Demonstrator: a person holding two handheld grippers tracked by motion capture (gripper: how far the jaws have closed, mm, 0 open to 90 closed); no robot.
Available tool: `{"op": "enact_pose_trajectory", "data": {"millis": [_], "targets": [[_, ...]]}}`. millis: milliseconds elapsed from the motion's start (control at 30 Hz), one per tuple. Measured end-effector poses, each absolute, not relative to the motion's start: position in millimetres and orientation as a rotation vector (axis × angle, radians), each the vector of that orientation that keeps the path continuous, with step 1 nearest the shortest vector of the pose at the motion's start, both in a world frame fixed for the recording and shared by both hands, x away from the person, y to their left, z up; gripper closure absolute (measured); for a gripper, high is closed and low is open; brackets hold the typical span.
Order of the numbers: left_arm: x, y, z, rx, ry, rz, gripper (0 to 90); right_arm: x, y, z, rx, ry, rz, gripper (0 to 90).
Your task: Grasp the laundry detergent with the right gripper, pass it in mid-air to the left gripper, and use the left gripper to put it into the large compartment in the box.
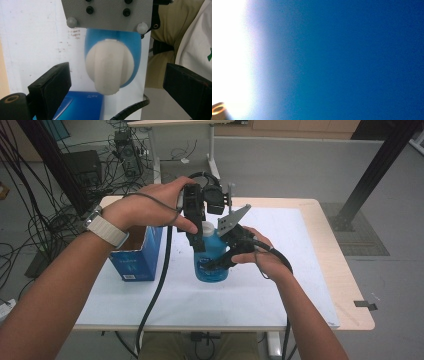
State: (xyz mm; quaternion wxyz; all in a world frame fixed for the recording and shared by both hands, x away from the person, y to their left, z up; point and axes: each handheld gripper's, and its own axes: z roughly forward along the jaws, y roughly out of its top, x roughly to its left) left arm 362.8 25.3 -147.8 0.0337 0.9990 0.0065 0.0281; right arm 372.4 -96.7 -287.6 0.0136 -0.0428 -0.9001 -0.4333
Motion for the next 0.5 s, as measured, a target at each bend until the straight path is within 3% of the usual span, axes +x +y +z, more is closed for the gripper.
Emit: {"op": "enact_pose_trajectory", "data": {"millis": [500], "targets": [[362.4, 27.1, -148.4, 3.067, 0.021, 0.089, 8.2, 373.5, -96.3, -288.2, -0.14, -2.806, -1.342, 43.6]]}}
